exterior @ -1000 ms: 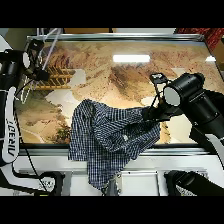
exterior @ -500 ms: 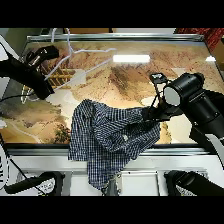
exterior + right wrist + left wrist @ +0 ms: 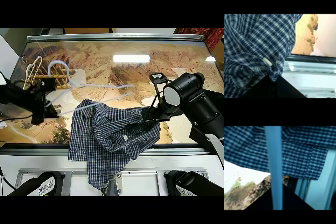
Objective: Fold the clothes and pants, and hang the long-sleeved shirts on hangers.
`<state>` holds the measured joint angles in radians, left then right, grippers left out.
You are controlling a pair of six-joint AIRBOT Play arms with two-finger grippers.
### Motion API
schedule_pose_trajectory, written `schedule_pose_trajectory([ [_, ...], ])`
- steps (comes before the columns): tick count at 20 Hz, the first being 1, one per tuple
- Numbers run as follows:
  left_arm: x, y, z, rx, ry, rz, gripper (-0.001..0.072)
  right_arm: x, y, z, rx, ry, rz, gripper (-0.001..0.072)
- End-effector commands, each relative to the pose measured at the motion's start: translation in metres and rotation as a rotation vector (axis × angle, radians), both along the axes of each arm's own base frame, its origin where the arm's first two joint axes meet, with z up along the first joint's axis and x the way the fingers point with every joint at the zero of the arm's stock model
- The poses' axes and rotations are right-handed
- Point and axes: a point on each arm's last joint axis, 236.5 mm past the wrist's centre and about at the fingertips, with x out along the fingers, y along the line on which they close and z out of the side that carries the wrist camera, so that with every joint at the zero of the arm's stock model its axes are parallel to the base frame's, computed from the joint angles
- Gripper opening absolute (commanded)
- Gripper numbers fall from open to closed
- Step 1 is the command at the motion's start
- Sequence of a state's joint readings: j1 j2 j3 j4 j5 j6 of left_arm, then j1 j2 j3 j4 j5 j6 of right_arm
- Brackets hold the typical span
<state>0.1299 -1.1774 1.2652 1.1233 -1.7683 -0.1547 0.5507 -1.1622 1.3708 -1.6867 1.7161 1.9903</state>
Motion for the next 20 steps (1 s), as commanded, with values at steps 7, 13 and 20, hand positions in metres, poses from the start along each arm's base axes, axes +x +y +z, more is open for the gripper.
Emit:
schedule_pose_trajectory([
  [7,-0.066,-0.042,-0.063,-0.043,0.095,-0.176,0.0016,0.002,0.002,0.001,0.008,-0.004,0.04,0.002],
  [13,-0.069,-0.061,-0.078,-0.031,0.069,-0.231,0.0016,0.006,0.005,0.027,0.026,-0.046,0.079,0.002],
  [20,-0.04,-0.091,-0.077,-0.132,0.12,-0.224,0.0016,0.002,0.002,0.055,0.034,-0.063,0.097,0.0019],
])
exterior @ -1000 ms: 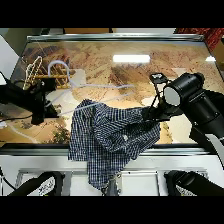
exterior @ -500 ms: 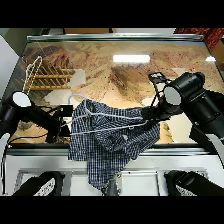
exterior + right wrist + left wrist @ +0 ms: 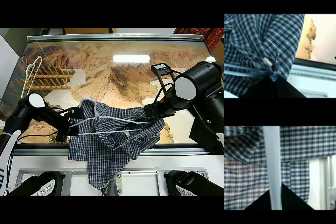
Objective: Fold the clothes and pants, and hang the long-sleeved shirts on hangers.
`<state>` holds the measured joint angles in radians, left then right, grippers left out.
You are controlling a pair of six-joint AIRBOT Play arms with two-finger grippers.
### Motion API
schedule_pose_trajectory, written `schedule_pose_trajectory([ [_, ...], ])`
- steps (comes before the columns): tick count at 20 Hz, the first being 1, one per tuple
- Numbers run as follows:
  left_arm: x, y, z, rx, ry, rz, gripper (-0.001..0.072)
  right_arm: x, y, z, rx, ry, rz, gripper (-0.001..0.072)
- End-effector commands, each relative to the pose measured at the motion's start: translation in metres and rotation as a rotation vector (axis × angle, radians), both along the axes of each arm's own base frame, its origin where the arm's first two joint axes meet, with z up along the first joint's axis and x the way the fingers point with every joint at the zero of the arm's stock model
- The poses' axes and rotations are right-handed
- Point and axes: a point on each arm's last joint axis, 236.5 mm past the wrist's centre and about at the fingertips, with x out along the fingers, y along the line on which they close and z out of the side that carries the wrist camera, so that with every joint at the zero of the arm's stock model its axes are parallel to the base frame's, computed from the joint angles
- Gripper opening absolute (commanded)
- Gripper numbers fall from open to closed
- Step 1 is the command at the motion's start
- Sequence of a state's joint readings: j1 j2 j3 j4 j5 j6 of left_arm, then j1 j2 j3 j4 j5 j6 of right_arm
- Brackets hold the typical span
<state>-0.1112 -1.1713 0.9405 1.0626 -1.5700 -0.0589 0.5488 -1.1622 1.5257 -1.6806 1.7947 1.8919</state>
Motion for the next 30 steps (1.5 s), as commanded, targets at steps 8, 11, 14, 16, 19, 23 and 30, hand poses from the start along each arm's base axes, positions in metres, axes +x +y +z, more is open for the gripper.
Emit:
schedule_pose_trajectory([
  [8,0.015,-0.053,-0.01,-0.064,0.052,-0.125,0.0014,0.007,0.005,0.028,0.039,-0.057,-0.011,0.0019],
  [11,0.017,-0.068,-0.006,-0.136,0.067,-0.103,0.0014,0.008,0.019,0.031,0.066,-0.057,-0.014,0.0019],
  [14,0.021,-0.069,-0.009,-0.155,0.089,-0.076,0.0014,0.009,0.05,0.034,0.118,-0.095,0.016,0.0019],
  [16,0.02,-0.069,-0.01,-0.152,0.096,-0.078,0.0015,0.01,0.077,0.036,0.175,-0.132,0.02,0.0019],
  [19,0.021,-0.069,-0.01,-0.153,0.092,-0.076,0.0015,0.008,0.125,0.039,0.322,-0.138,0.027,0.0019],
  [23,0.021,-0.069,-0.01,-0.153,0.093,-0.076,0.0015,0.012,0.183,0.048,0.515,-0.159,0.021,0.0019],
  [30,0.02,-0.069,-0.01,-0.151,0.1,-0.071,0.0016,0.008,0.205,0.036,0.531,-0.133,0.036,0.0087],
])
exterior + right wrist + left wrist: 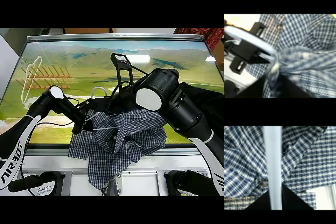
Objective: Fold the clothes and pants, and hang the long-sleeved shirts on hangers.
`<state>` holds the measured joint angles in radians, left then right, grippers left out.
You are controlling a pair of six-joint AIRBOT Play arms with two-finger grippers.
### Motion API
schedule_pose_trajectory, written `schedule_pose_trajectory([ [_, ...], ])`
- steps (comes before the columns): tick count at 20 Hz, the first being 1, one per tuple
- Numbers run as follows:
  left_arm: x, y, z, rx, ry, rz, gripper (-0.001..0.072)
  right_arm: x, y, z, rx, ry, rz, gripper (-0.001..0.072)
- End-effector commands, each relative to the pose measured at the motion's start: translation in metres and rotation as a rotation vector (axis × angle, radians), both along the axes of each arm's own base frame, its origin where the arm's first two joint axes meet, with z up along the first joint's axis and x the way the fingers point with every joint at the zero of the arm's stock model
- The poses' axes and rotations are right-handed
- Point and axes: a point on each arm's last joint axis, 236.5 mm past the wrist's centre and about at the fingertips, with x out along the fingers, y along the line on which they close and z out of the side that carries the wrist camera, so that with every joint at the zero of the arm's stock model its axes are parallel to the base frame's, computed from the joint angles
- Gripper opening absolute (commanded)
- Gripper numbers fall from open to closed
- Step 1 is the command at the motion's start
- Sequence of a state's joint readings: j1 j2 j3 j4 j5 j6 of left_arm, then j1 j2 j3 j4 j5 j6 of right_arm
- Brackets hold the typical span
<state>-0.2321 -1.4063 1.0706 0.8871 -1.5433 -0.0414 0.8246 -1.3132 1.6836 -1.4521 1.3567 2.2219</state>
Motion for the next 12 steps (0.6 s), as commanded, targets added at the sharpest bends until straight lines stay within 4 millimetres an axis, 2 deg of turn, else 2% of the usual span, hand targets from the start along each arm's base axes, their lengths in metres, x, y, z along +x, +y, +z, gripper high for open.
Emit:
schedule_pose_trajectory([
  [1,0.0,0.001,0.0,0.002,0.0,-0.001,0.0015,0.0,0.001,0.0,0.0,-0.001,0.001,0.0477],
  [2,0.0,0.001,0.0,0.003,0.0,-0.001,0.0016,-0.001,0.0,0.0,-0.003,0.001,0.002,0.0567],
  [5,0.0,0.001,0.0,0.002,0.0,-0.001,0.0015,-0.007,-0.011,0.009,-0.025,-0.029,0.051,0.0567],
  [8,0.0,0.001,0.0,0.002,0.0,-0.001,0.0016,-0.01,-0.033,0.026,-0.024,-0.045,0.036,0.0568],
  [10,0.0,0.001,0.0,0.003,0.0,-0.001,0.0016,-0.012,-0.054,0.039,-0.025,-0.062,0.054,0.0621],
  [12,0.0,0.001,0.0,0.002,0.0,-0.001,0.0016,-0.015,-0.053,0.045,0.012,-0.067,0.126,0.0621],
])
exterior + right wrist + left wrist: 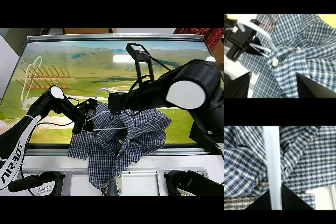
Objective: Fold the clothes and pants, and hang the long-sleeved shirts on hangers.
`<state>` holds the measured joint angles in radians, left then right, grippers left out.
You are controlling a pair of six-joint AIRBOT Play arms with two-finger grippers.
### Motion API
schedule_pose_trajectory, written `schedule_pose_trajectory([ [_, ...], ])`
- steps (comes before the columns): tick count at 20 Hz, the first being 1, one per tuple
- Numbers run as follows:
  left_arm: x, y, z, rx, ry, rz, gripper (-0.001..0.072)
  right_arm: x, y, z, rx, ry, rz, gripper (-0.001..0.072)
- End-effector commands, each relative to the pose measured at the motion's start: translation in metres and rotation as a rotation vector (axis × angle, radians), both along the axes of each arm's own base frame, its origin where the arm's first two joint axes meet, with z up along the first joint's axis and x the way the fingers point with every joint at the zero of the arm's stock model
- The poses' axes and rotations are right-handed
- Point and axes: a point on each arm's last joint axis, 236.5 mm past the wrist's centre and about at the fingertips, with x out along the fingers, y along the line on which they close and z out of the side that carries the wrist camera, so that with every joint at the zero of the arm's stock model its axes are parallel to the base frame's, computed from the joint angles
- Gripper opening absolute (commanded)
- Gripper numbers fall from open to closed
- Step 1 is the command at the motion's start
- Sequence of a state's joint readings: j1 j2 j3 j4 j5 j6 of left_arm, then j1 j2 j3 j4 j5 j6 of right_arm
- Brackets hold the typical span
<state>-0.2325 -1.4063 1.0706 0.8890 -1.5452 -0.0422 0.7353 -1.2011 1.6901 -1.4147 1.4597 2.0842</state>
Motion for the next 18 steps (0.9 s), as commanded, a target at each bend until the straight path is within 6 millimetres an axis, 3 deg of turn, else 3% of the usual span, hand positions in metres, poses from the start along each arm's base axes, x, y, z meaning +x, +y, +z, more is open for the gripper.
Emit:
schedule_pose_trajectory([
  [1,0.0,0.0,0.0,0.0,0.0,0.0,0.0016,-0.01,-0.003,0.013,0.041,-0.028,0.164,0.0621],
  [4,0.0,0.0,0.0,0.0,0.0,0.0,0.0016,-0.029,0.001,0.036,0.15,-0.123,0.504,0.0621],
  [7,-0.001,0.001,0.001,0.0,0.006,-0.005,0.0016,-0.021,-0.012,0.051,0.2,-0.199,0.565,0.0621],
  [10,-0.003,0.001,0.001,0.0,0.012,-0.01,0.0016,0.002,-0.051,0.041,0.077,-0.294,0.561,0.0621],
  [13,-0.003,0.001,0.001,0.0,0.013,-0.01,0.0016,0.01,-0.097,0.03,0.032,-0.397,0.532,0.0613],
  [15,-0.003,0.001,0.001,0.0,0.013,-0.01,0.0016,0.006,-0.126,0.01,0.071,-0.42,0.481,0.0613],
  [18,-0.003,0.001,0.001,0.0,0.013,-0.01,0.0016,0.017,-0.165,-0.009,0.258,-0.459,0.284,0.0613],
])
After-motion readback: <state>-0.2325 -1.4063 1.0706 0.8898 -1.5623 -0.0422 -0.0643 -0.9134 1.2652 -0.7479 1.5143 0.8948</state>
